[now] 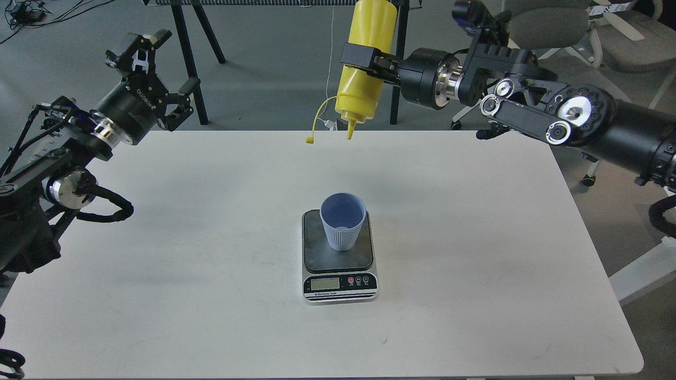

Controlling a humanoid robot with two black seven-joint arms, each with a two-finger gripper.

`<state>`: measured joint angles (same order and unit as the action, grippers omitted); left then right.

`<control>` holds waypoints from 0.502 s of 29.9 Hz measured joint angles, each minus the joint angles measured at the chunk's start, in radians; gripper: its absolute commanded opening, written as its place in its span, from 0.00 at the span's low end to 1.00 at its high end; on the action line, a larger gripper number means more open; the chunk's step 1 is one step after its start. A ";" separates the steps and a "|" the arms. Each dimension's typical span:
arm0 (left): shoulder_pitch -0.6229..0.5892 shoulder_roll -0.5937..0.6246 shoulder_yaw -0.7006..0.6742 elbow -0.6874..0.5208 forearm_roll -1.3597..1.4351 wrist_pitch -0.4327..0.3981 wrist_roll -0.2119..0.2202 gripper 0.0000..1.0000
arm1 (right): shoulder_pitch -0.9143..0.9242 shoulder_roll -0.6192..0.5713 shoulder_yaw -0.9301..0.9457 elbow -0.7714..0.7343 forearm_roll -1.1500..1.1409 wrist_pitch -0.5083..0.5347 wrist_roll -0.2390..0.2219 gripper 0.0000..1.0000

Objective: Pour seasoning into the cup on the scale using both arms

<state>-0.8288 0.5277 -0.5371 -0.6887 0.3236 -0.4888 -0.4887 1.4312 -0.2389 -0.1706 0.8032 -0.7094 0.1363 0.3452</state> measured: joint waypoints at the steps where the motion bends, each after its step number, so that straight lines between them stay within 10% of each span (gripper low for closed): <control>1: 0.000 0.000 -0.001 0.000 0.000 0.000 0.000 0.99 | 0.002 0.013 -0.016 -0.007 -0.007 -0.006 0.000 0.08; 15: 0.009 0.002 -0.004 0.000 0.000 0.000 0.000 0.99 | -0.003 0.119 -0.111 -0.035 -0.055 -0.058 0.000 0.08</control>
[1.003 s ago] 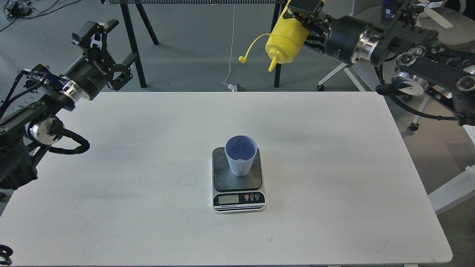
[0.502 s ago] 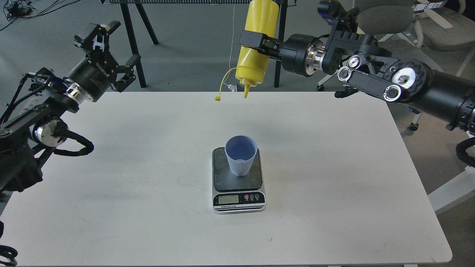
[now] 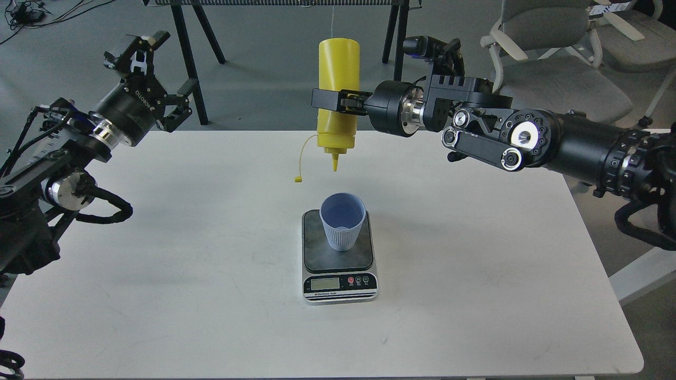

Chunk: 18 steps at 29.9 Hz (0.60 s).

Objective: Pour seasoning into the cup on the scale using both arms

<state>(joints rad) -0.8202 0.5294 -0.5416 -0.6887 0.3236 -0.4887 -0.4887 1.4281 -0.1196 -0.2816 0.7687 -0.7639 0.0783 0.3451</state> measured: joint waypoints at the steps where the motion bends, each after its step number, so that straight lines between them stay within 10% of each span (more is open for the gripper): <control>1: 0.001 0.000 0.000 0.000 0.000 0.000 0.000 0.99 | -0.001 0.003 -0.003 0.000 0.000 0.000 0.000 0.08; 18: 0.005 0.001 0.002 0.000 0.000 0.000 0.000 0.99 | -0.025 0.072 -0.079 -0.043 -0.003 -0.008 -0.001 0.09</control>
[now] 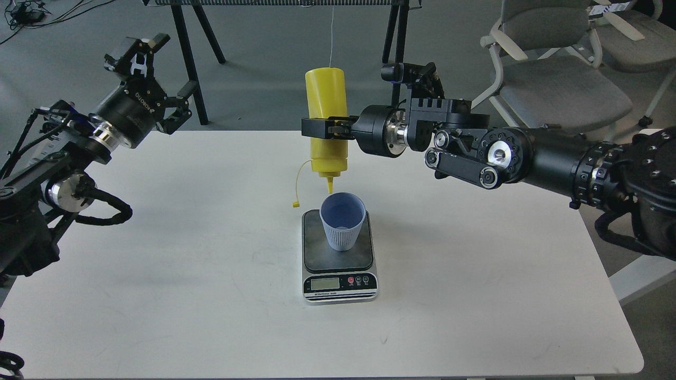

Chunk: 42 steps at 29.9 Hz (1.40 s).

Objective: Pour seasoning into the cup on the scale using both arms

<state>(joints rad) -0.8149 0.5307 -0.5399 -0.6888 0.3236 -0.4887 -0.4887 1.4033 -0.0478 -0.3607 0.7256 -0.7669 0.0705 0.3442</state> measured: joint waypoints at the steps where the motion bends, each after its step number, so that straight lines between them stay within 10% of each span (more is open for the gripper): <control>1: 0.000 0.000 0.000 0.000 0.000 0.000 0.000 0.99 | 0.000 0.000 -0.009 0.000 0.000 0.000 0.000 0.09; 24: 0.010 0.000 0.001 0.000 0.001 0.000 0.000 0.99 | 0.030 -0.004 0.011 -0.045 0.015 -0.003 -0.010 0.09; 34: 0.014 0.051 0.020 -0.003 0.004 0.000 0.000 0.99 | 0.044 -0.148 0.515 -0.095 0.200 0.075 -0.057 0.09; 42: 0.060 0.076 0.024 -0.028 0.005 0.000 0.000 0.99 | -0.098 -0.445 0.944 0.094 0.754 0.309 -0.192 0.09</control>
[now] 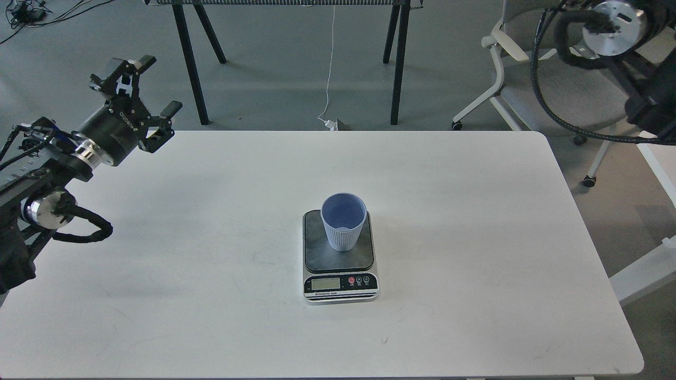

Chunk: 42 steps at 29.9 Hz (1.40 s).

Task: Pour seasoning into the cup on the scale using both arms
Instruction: 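Turn the bottle upright and lower it beside the scale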

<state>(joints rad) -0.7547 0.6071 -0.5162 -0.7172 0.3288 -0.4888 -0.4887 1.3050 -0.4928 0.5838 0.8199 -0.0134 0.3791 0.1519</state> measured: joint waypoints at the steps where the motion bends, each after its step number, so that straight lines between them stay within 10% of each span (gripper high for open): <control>1: 0.003 0.007 0.001 -0.002 0.000 0.000 0.000 0.99 | -0.032 -0.030 0.039 0.018 0.099 0.037 -0.012 0.09; 14: 0.027 0.024 0.059 -0.004 0.002 0.000 0.000 0.99 | -0.591 -0.094 0.312 0.120 0.901 0.110 -0.026 0.09; 24: 0.021 0.006 0.089 -0.004 0.012 0.000 0.000 0.99 | -0.953 0.132 0.379 0.146 0.924 0.110 -0.026 0.10; 42: 0.034 0.011 0.090 -0.004 0.025 0.000 0.000 0.99 | -1.034 0.273 0.364 0.057 0.819 0.110 -0.015 0.10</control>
<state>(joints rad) -0.7211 0.6182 -0.4264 -0.7210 0.3543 -0.4887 -0.4887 0.2706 -0.2198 0.9474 0.8767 0.8052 0.4887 0.1367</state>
